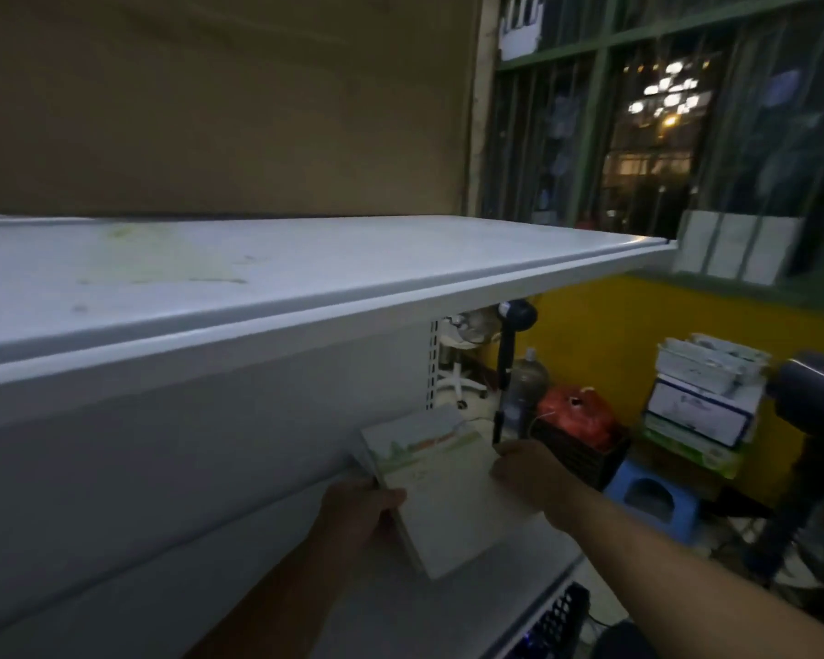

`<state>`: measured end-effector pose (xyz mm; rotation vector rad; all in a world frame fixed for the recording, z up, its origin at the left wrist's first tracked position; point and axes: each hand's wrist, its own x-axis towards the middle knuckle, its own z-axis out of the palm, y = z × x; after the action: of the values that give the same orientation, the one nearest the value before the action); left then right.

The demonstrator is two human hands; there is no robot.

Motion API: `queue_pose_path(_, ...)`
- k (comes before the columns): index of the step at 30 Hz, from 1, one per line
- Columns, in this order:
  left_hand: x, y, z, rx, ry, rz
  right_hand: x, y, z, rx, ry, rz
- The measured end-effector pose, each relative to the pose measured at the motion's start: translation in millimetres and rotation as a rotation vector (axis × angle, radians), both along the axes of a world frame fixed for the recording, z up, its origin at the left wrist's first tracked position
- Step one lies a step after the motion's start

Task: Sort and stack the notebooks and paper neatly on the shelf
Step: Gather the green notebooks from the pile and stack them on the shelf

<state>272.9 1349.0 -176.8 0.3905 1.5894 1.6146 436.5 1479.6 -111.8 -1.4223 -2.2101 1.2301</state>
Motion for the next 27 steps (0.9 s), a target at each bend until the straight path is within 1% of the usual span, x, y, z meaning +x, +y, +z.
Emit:
queue_pose_path(2, 0, 15, -5, -0.027, 0.067, 0.096, -12, 13, 3, 0.071, -0.083, 0.101)
queue_pose_path(5, 12, 30, -13, -0.109, 0.300, 0.204, -28, 21, -5, 0.212, -0.210, 0.209)
queue_pose_path(7, 22, 31, -21, -0.205, 0.480, 0.205, -34, 19, -23, 0.305, -0.264, 0.221)
queue_pose_path(9, 23, 31, -30, -0.319, 0.598, 0.217, -37, 19, -43, 0.443, -0.253, 0.196)
queue_pose_path(11, 19, 31, -34, -0.343, 0.598, 0.258, -38, 26, -56, 0.576, -0.232, 0.220)
queue_pose_path(12, 18, 32, -33, -0.350, 0.595, 0.264, -38, 30, -57, 0.596, -0.214, 0.255)
queue_pose_path(15, 19, 31, -29, -0.346, 0.604, 0.268, -40, 39, -64, 0.435, -0.142, 0.353)
queue_pose_path(18, 20, 23, -19, -0.313, 0.578, 0.223, -39, 36, -61, 0.444, -0.072, 0.356)
queue_pose_path(20, 24, 19, -6, -0.337, 0.530, 0.181, -38, 33, -56, 0.473, -0.113, 0.324)
queue_pose_path(21, 24, 18, 1, -0.375, 0.530, 0.164, -37, 31, -52, 0.504, -0.155, 0.347)
queue_pose_path(22, 22, 15, 7, -0.447, 0.586, 0.122, -37, 31, -48, 0.532, -0.218, 0.385)
queue_pose_path(25, 12, -18, 33, -0.712, 0.863, -0.059, -42, 30, -35, 0.570, -0.493, 0.493)
queue_pose_path(26, 5, -39, 42, -0.814, 0.947, -0.122, -44, 26, -30, 0.605, -0.590, 0.495)
queue_pose_path(27, -3, -65, 50, -0.906, 1.048, -0.180, -47, 16, -23, 0.685, -0.684, 0.481)
